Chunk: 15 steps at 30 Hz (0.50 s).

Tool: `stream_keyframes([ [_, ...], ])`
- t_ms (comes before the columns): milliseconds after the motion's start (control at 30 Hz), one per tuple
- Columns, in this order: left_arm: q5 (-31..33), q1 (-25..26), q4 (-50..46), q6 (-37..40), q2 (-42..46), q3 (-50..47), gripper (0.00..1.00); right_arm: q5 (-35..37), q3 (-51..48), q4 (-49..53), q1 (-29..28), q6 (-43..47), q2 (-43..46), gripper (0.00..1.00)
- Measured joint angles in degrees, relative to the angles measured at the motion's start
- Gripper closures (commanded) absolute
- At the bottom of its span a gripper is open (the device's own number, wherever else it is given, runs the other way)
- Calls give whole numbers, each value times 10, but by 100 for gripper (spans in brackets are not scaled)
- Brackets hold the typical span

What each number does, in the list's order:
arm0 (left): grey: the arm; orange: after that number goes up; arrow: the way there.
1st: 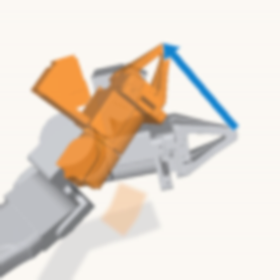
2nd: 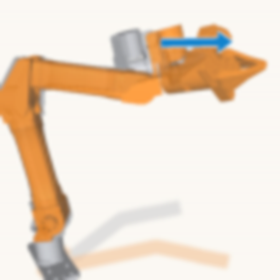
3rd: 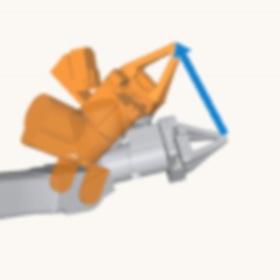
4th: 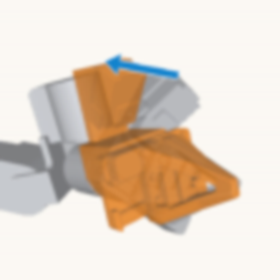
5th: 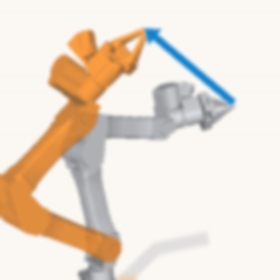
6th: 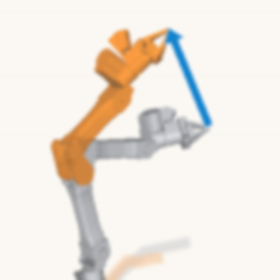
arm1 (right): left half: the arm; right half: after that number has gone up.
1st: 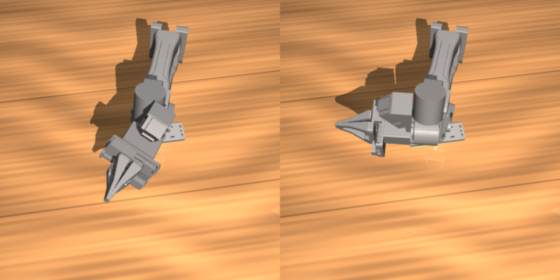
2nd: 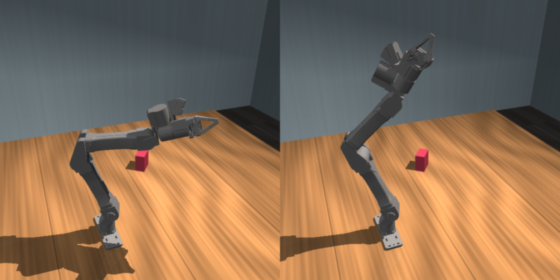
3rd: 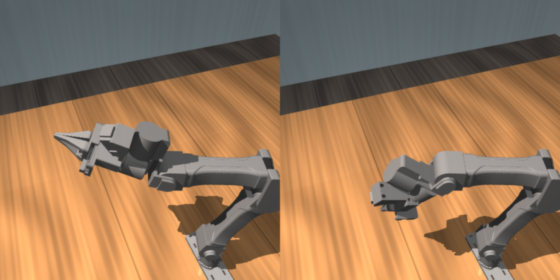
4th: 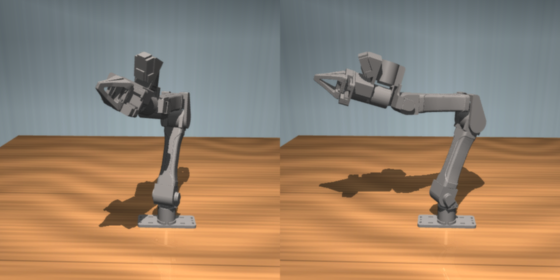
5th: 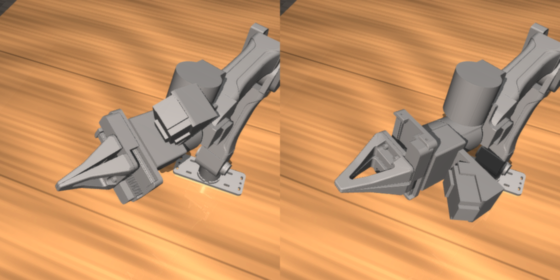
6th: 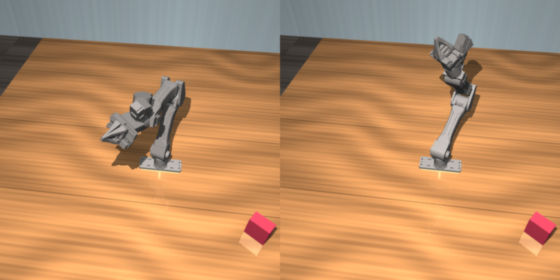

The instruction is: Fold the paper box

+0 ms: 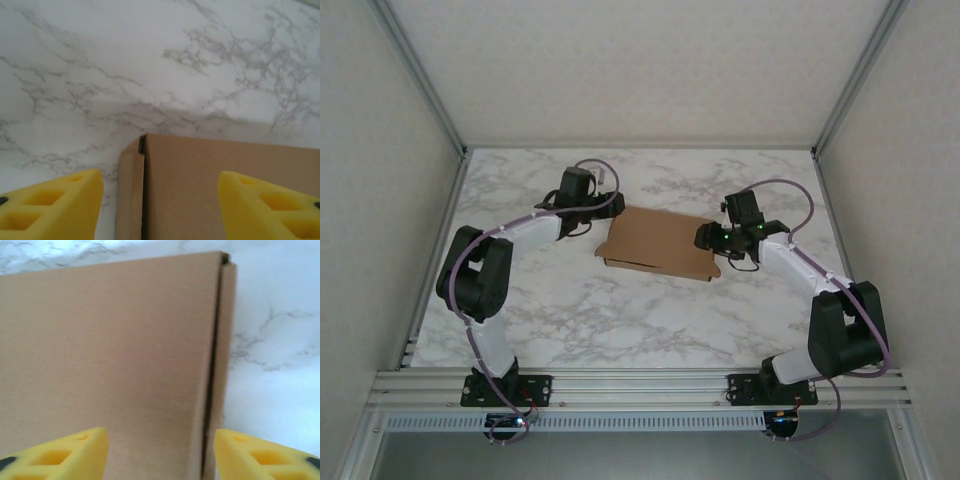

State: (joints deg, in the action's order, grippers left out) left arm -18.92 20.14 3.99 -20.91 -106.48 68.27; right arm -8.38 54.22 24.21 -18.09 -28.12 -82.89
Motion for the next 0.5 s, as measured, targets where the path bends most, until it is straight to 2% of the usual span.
stream_keyframes([
  [333,-39,-1,-7,0,-3,-15,37,-26,-23,-38,25,-1,-24,33],
  [500,-55,-2,-6,-10,-4,-36,40,-50,-39,-59,33,-3,-37,35],
])
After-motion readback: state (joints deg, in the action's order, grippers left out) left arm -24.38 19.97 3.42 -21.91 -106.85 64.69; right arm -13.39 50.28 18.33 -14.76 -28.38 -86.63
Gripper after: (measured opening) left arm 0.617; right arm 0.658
